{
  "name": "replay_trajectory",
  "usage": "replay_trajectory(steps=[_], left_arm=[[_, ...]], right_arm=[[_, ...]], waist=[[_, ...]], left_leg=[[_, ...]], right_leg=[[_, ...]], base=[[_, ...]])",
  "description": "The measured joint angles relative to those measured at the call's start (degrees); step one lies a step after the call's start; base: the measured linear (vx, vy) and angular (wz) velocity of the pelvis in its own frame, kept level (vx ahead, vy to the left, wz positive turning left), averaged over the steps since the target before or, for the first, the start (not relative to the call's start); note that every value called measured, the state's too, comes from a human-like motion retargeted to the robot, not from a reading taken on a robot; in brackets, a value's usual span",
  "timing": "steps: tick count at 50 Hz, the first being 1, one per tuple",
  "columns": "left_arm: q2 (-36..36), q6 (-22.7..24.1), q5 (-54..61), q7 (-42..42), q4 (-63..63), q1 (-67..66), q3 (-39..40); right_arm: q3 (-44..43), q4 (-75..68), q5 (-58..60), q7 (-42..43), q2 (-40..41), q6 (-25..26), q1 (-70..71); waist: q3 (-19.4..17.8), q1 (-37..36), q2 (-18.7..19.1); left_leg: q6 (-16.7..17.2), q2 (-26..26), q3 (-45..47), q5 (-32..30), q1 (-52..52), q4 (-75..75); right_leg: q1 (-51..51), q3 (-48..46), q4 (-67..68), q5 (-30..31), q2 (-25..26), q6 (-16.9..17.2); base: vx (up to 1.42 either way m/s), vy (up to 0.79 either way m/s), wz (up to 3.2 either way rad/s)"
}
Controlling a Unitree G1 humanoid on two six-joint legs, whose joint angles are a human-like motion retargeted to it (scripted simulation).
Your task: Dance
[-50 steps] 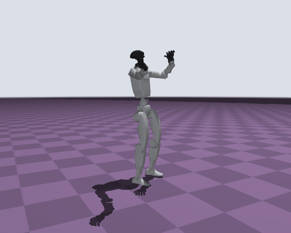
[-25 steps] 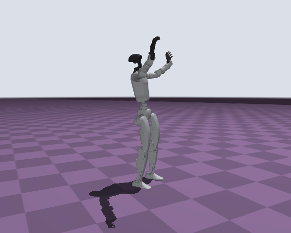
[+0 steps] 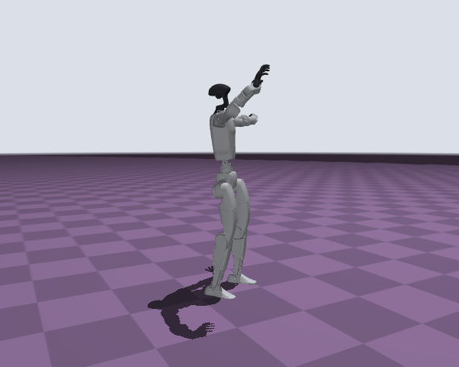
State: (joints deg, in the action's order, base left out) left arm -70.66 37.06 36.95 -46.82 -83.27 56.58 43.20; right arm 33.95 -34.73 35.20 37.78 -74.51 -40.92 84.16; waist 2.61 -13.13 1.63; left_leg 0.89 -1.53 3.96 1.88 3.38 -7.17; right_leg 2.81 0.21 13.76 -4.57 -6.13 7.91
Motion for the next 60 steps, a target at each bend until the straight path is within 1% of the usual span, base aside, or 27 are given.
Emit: replay_trajectory(steps=[3, 6, 9, 10, 13, 15, 17, 18, 20, 22, 23, 25, 28, 31, 33, 34, 37, 40, 43, 45, 48, 50, 52, 54, 57, 58, 60], left_arm=[[-0.1, 0.2, -2.5, -2.1, -1.2, -3.7, 4.1], [2.6, 1.2, -1.8, -1.1, -1.7, -7.8, 10.2], [6.0, 3.1, 4.1, 2.6, -2.4, -11.6, 16.5], [6.6, 3.5, 6.7, 3.7, -2.8, -12.5, 18.0], [6.8, 5.8, 12.5, 6.0, -3.5, -11.8, 20.2], [6.3, 7.0, 12.9, 7.4, -3.0, -9.7, 18.8], [4.7, 8.4, 9.6, 8.4, -2.1, -5.9, 13.4], [3.7, 9.2, 6.2, 8.2, -1.5, -3.5, 9.7], [2.4, 9.7, -5.5, 5.3, 0.8, 3.5, -0.2], [3.3, 7.3, -21.1, 2.3, 5.7, 10.6, -11.9], [4.1, 5.1, -28.1, 2.2, 8.7, 13.5, -17.9], [5.2, 1.2, -39.6, 5.7, 15.0, 17.6, -28.2], [6.5, -4.7, -56.3, 12.5, 25.7, 21.1, -40.1], [7.8, -8.2, -74.6, 15.2, 36.0, 22.0, -47.2], [7.7, -8.1, -86.9, 15.1, 43.0, 21.6, -51.2], [7.0, -7.8, -92.5, 14.4, 46.8, 21.0, -53.0], [4.9, -7.3, -107.4, 10.0, 58.8, 18.5, -57.3], [0.9, -2.4, -117.9, 7.0, 69.6, 16.1, -60.6], [-1.7, -0.6, -121.4, 3.5, 75.8, 15.1, -63.4], [-3.3, -0.5, -123.2, 0.0, 77.2, 15.1, -63.3], [-3.7, -4.7, -122.0, -3.9, 71.3, 15.2, -60.2], [-2.3, -9.9, -117.3, -5.1, 63.1, 16.0, -56.6], [0.6, -15.4, -108.9, -6.2, 54.3, 17.6, -53.3], [4.4, -21.3, -96.0, -7.9, 43.0, 20.2, -48.0], [7.8, -26.7, -74.5, -10.5, 29.6, 23.3, -37.7], [8.1, -27.5, -66.2, -10.9, 26.3, 23.8, -33.5], [7.5, -26.2, -49.5, -10.2, 20.3, 23.7, -25.0]], right_arm=[[1.8, 5.0, -1.6, -3.7, -1.8, 0.9, -0.7], [6.5, 10.2, 0.4, -8.9, -4.7, 1.4, -0.9], [13.0, 14.8, 10.5, -12.1, -7.6, 2.8, 1.1], [14.8, 16.0, 14.2, -11.8, -8.4, 3.8, 2.4], [17.7, 15.8, 21.5, -2.2, -10.3, 6.7, 6.9], [17.4, 12.4, 21.2, 2.9, -10.0, 7.6, 8.6], [16.0, 7.3, 18.8, 4.7, -9.5, 10.1, 10.1], [14.9, 4.5, 17.3, 5.4, -9.2, 12.0, 10.7], [11.7, -1.7, 13.1, 7.4, -8.9, 16.1, 11.1], [6.7, -8.3, 6.4, 9.5, -9.4, 19.6, 9.6], [3.5, -11.7, 2.2, 10.1, -9.7, 20.8, 8.3], [-2.8, -18.5, -8.3, 10.2, -9.8, 22.3, 6.2], [-14.3, -27.1, -28.1, 6.9, -10.0, 21.4, 2.6], [-25.6, -35.2, -49.0, -1.4, -11.6, 17.9, -1.5], [-32.4, -40.9, -62.9, -8.2, -13.1, 15.8, -4.1], [-36.3, -43.3, -69.7, -10.9, -13.5, 15.8, -5.4], [-50.1, -47.8, -90.9, -15.5, -12.8, 18.7, -10.1], [-64.3, -49.4, -108.0, -18.7, -11.3, 20.3, -19.1], [-74.3, -50.5, -114.1, -19.7, -9.6, 20.9, -27.1], [-78.7, -50.6, -114.8, -17.5, -8.6, 21.0, -31.0], [-80.1, -47.7, -113.4, -17.6, -7.8, 19.6, -34.8], [-77.9, -44.4, -110.7, -19.3, -8.2, 17.1, -36.1], [-72.9, -40.1, -105.4, -18.9, -8.8, 14.1, -35.7], [-63.9, -33.3, -94.4, -16.8, -9.3, 11.2, -33.8], [-48.7, -23.6, -76.2, -16.4, -11.2, 9.9, -28.8], [-43.5, -20.5, -70.9, -17.3, -12.2, 9.9, -27.0], [-33.7, -13.9, -61.2, -19.2, -14.3, 10.1, -23.7]], waist=[[-1.5, 0.6, -1.0], [-2.6, -1.1, -1.6], [-3.9, -3.0, -1.6], [-4.5, -3.7, -1.4], [-6.0, -4.8, -1.3], [-6.2, -4.4, -0.3], [-5.0, -2.9, 0.7], [-4.3, -1.8, 1.2], [-3.1, 0.5, 1.4], [-1.5, 1.6, 1.3], [-0.6, 1.8, 1.0], [0.6, 2.3, 0.5], [1.1, 3.5, -0.2], [1.3, 4.8, -0.9], [1.2, 5.7, -1.0], [1.0, 6.3, -0.9], [0.6, 8.5, 0.2], [0.4, 11.5, 1.9], [0.1, 12.7, 2.8], [0.0, 12.1, 2.8], [0.2, 10.2, 1.0], [0.1, 7.8, -0.8], [0.0, 5.5, -1.7], [-0.1, 3.5, -1.9], [-0.7, 1.8, -1.1], [-1.0, 1.5, -0.8], [-1.1, 0.2, 0.0]], left_leg=[[-0.2, -0.7, -0.5, 0.0, -1.2, 0.8], [-0.3, -1.2, 0.8, -0.2, -2.9, 2.3], [-0.4, -1.8, 2.5, -0.2, -5.0, 3.8], [-0.3, -1.9, 3.3, -0.1, -5.7, 4.3], [-0.3, -2.8, 5.0, 0.5, -7.2, 5.4], [-0.3, -2.5, 5.5, 0.7, -7.8, 5.4], [-0.7, -1.6, 5.7, 0.8, -7.2, 5.1], [-0.9, -1.1, 5.7, 0.9, -6.8, 4.8], [-1.0, -0.2, 4.9, 1.4, -6.0, 3.9], [-1.0, 0.6, 3.4, 2.3, -4.9, 2.5], [-1.0, 0.9, 2.5, 2.8, -4.1, 1.7], [-1.2, 0.9, 0.8, 4.0, -2.7, -0.4], [-1.5, 0.9, -1.6, 6.0, -0.3, -4.8], [-1.7, 1.3, -2.6, 8.5, 2.0, -9.8], [-1.7, 1.2, -3.9, 10.3, 4.0, -14.2], [-1.8, 1.4, -4.4, 11.2, 5.3, -16.7], [-1.9, 1.7, -5.8, 13.9, 9.7, -25.1], [-2.5, 2.8, -6.0, 16.1, 13.4, -31.8], [-2.1, 3.1, -7.0, 17.1, 14.8, -33.9], [-1.2, 2.8, -7.3, 17.1, 13.9, -31.6], [0.1, 2.4, -6.3, 14.6, 10.7, -24.8], [0.3, 1.9, -4.8, 11.8, 8.2, -19.4], [0.3, 1.7, -3.0, 9.1, 5.5, -14.1], [0.2, 1.6, -0.5, 6.0, 2.1, -7.8], [0.0, 0.9, 1.7, 3.1, -1.5, -1.8], [-0.1, 0.5, 1.9, 2.4, -2.3, -0.4], [-0.2, -0.1, 3.1, 1.4, -3.4, 1.5]], right_leg=[[0.1, 0.2, 1.4, -0.6, -0.2, 0.1], [2.0, 1.5, 5.8, -2.0, 0.1, 0.2], [5.0, 3.0, 12.9, -4.0, 0.7, 0.1], [5.9, 3.5, 15.0, -4.5, 1.1, -0.1], [8.4, 3.5, 19.6, -5.5, 1.2, -1.9], [7.7, 2.3, 19.0, -5.0, 1.3, -3.1], [6.2, 1.7, 15.5, -3.9, 1.5, -3.2], [5.2, 1.3, 13.2, -3.2, 1.7, -3.0], [2.8, 0.5, 8.4, -1.8, 1.6, -2.5], [0.6, -0.1, 3.6, -0.5, 1.3, -2.0], [-0.3, -0.4, 1.5, 0.0, 1.2, -1.9], [-1.9, -0.8, -1.9, 0.9, 1.1, -2.0], [-4.4, -1.8, -5.6, 1.8, 1.3, -2.6], [-6.2, -2.9, -7.9, 2.3, 1.7, -3.4], [-7.0, -3.4, -8.8, 2.5, 1.9, -3.8], [-7.2, -3.4, -9.1, 2.4, 2.0, -3.9], [-7.5, -3.4, -9.3, 1.7, 2.3, -3.9], [-7.2, -3.9, -9.2, 0.7, 2.7, -3.3], [-7.1, -3.8, -9.1, 0.1, 2.9, -2.7], [-6.9, -3.6, -9.3, 0.2, 3.0, -2.8], [-6.6, -3.4, -9.3, 0.8, 3.0, -3.6], [-6.1, -2.4, -8.8, 1.2, 2.5, -3.6], [-5.3, -1.4, -7.7, 1.4, 1.9, -2.9], [-4.2, -0.8, -5.9, 1.1, 1.4, -2.5], [-2.6, -0.1, -2.5, 0.3, 1.1, -2.0], [-1.9, 0.3, -1.0, -0.1, 1.0, -1.6], [-0.2, 1.9, 2.1, -0.9, 1.2, -1.3]], base=[[-0.07, -0.09, 0.12], [-0.04, -0.07, -0.27], [-0.03, -0.06, -0.36], [-0.09, -0.06, -0.46], [-0.1, -0.06, -0.43], [0.0, -0.01, -0.1], [0.09, -0.05, 0.12], [0.12, -0.06, 0.31], [0.13, -0.04, 0.41], [0.17, -0.02, 0.25], [0.17, -0.04, 0.1], [0.15, -0.07, 0.04], [0.12, -0.1, 0.11], [0.07, -0.06, 0.15], [0.05, -0.02, 0.19], [0.02, -0.02, 0.21], [-0.02, -0.01, 0.28], [-0.06, 0.07, 0.39], [-0.08, 0.12, 0.13], [-0.04, 0.13, -0.22], [-0.01, 0.0, -0.31], [-0.04, -0.07, -0.34], [-0.07, -0.06, -0.24], [-0.09, 0.01, -0.14], [-0.1, 0.07, -0.07], [-0.08, 0.13, -0.15], [-0.04, 0.18, -0.37]])
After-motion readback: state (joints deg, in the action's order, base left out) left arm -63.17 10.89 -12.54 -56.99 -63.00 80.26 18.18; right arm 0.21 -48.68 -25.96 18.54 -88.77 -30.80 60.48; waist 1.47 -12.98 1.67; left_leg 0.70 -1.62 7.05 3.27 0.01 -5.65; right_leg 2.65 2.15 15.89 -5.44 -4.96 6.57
